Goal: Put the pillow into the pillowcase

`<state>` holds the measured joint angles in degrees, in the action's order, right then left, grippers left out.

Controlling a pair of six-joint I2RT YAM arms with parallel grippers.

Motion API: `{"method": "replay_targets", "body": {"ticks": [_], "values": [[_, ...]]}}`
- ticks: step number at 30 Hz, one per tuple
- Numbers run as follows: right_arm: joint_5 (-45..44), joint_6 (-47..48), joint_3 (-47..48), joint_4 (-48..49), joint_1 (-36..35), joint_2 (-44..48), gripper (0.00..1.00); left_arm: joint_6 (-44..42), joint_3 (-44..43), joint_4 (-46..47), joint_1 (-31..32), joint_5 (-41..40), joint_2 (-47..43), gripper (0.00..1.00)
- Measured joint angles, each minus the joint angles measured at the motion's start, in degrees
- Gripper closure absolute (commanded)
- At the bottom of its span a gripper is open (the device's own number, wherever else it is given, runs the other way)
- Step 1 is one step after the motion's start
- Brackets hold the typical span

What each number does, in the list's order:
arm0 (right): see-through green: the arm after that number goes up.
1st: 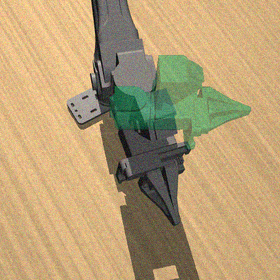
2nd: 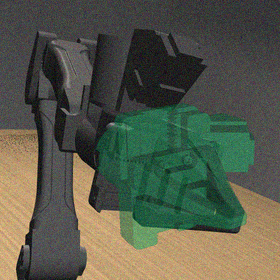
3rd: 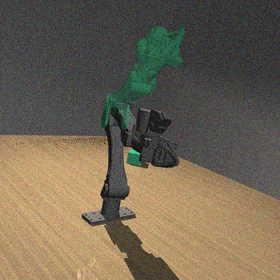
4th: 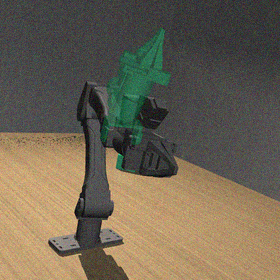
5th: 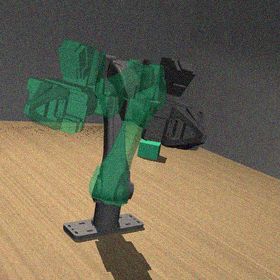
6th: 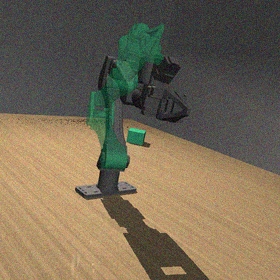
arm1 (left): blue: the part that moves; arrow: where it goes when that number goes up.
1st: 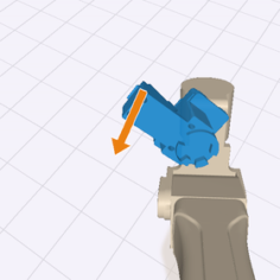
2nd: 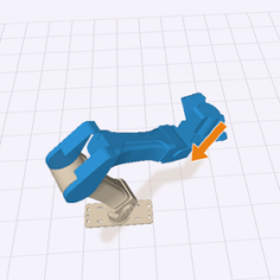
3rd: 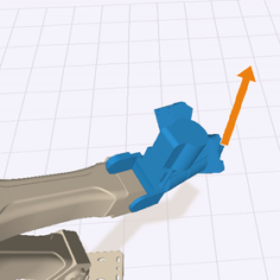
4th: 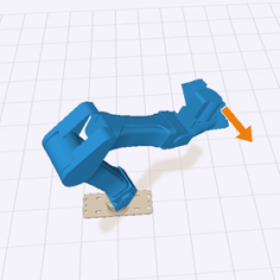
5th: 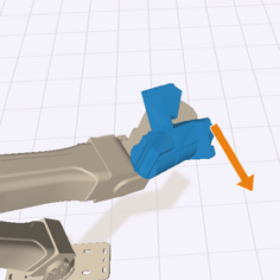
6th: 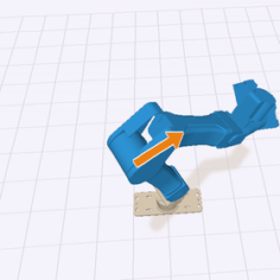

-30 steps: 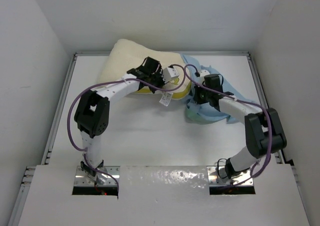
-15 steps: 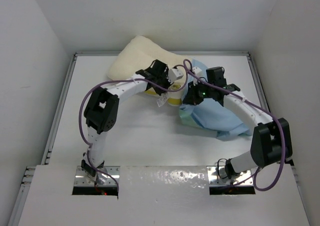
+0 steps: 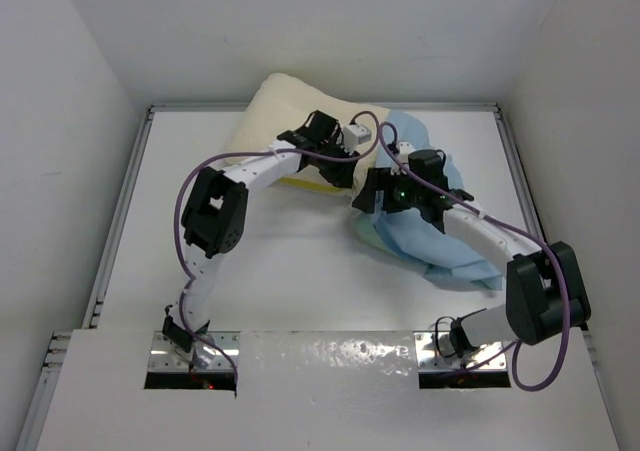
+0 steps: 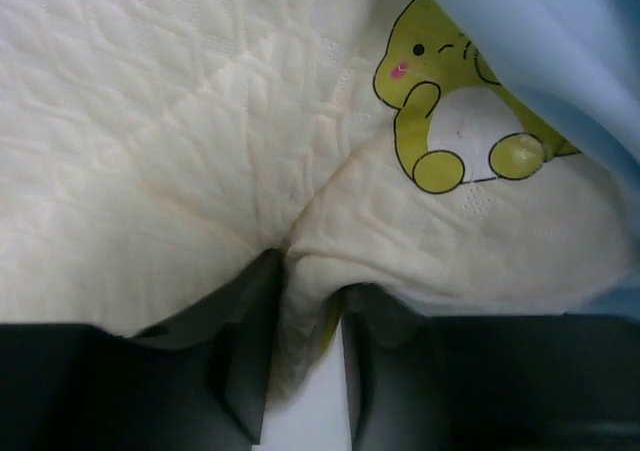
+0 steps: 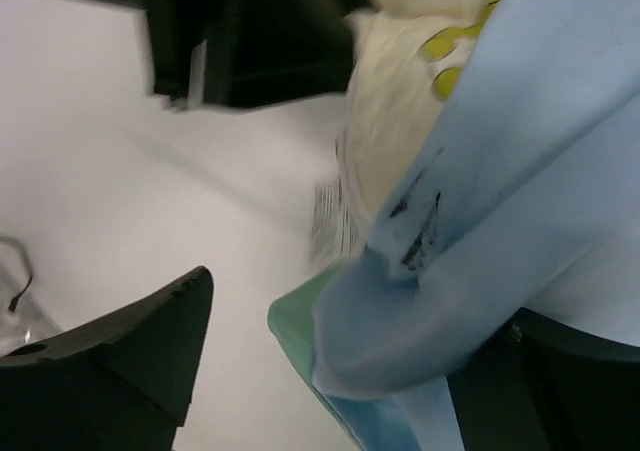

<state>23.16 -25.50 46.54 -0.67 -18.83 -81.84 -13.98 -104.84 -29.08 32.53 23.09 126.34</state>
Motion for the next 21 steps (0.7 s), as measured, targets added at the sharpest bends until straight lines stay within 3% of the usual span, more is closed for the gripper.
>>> {"method": "replay_targets", "body": {"ticks": [2,3,4,5,6,7,12,14,16,17,18,20,21], "values": [[-5.62,-1.31,0.44,-2.25,-0.39,0.83,0.10,0.02,-0.17,-0.22,-0.04,3.08,0.00,0.53],[-7.72,-1.55,0.63,-3.72,-0.39,1.33,0.10,-0.17,-0.66,-1.18,-0.09,4.76,0.02,0.39],[-9.97,-1.57,0.94,-5.53,-0.39,1.95,0.10,-0.76,-1.33,-2.43,-0.11,6.27,0.04,0.36],[-11.61,-1.53,1.49,-7.41,-0.39,2.58,0.09,-1.14,-2.91,-4.76,-0.46,7.82,0.17,0.22],[-13.51,-1.46,2.21,-9.27,-0.39,3.45,0.09,-2.05,-5.14,-7.32,-0.59,9.38,0.46,0.17],[-15.30,-1.31,3.13,-10.97,-0.39,4.42,0.10,-2.60,-7.15,-9.29,-0.72,10.56,0.52,0.01],[-20.81,-0.79,12.02,-18.84,1.60,7.48,0.14,-5.66,-16.59,-15.80,-4.90,14.16,-0.57,0.00],[-22.82,-1.11,16.31,-20.57,3.65,7.21,0.44,-5.40,-16.55,-16.13,-8.79,13.92,-2.47,0.00],[-25.31,-1.90,20.79,-22.47,5.75,5.33,0.88,-4.44,-16.00,-15.41,-13.86,11.56,-4.09,0.00],[-26.53,-2.38,23.19,-23.19,6.56,3.41,0.90,-3.56,-15.98,-14.64,-16.41,10.12,-4.44,0.00],[-27.91,-3.41,26.05,-23.61,7.37,0.83,0.83,-2.32,-16.00,-13.33,-19.67,8.20,-4.46,0.00],[-30.21,-4.92,30.93,-24.20,8.35,-5.16,0.56,-0.46,-17.09,-12.15,-24.61,5.22,-3.23,0.00],[-30.95,-5.27,33.46,-24.48,8.55,-8.55,0.52,0.20,-18.62,-11.67,-27.08,3.48,-1.64,0.00]]}}
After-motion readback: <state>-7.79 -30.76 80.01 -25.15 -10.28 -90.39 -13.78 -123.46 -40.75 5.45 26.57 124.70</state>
